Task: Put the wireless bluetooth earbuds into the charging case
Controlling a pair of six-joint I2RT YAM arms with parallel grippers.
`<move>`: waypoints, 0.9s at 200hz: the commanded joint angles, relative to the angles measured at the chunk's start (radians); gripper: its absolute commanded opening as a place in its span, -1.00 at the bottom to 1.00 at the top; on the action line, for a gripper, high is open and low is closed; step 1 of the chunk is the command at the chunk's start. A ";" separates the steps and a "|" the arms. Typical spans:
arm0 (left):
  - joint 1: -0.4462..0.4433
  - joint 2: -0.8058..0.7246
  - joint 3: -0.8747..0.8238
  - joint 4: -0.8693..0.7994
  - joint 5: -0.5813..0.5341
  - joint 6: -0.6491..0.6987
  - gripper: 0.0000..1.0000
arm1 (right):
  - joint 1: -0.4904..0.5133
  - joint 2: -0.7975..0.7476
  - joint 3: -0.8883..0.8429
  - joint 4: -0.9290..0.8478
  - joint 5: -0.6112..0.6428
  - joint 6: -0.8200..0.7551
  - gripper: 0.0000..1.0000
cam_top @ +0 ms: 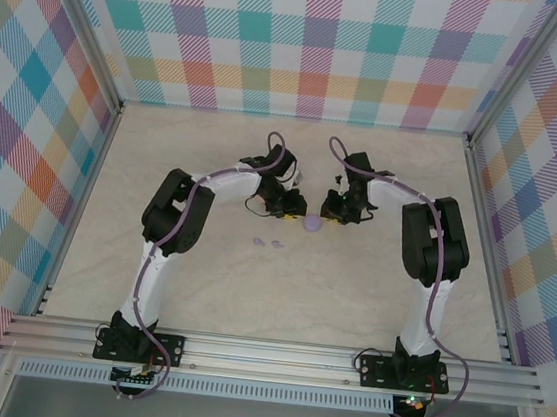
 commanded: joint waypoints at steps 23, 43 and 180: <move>-0.005 -0.008 0.065 -0.059 -0.018 0.054 -0.38 | -0.009 -0.090 -0.048 -0.074 0.063 0.002 -0.60; -0.001 0.017 0.105 -0.052 0.032 0.086 -0.35 | -0.008 -0.122 -0.100 -0.062 0.010 0.001 -0.60; 0.006 0.083 0.144 -0.008 0.187 0.092 -0.25 | -0.005 -0.096 -0.153 0.014 -0.170 0.041 -0.60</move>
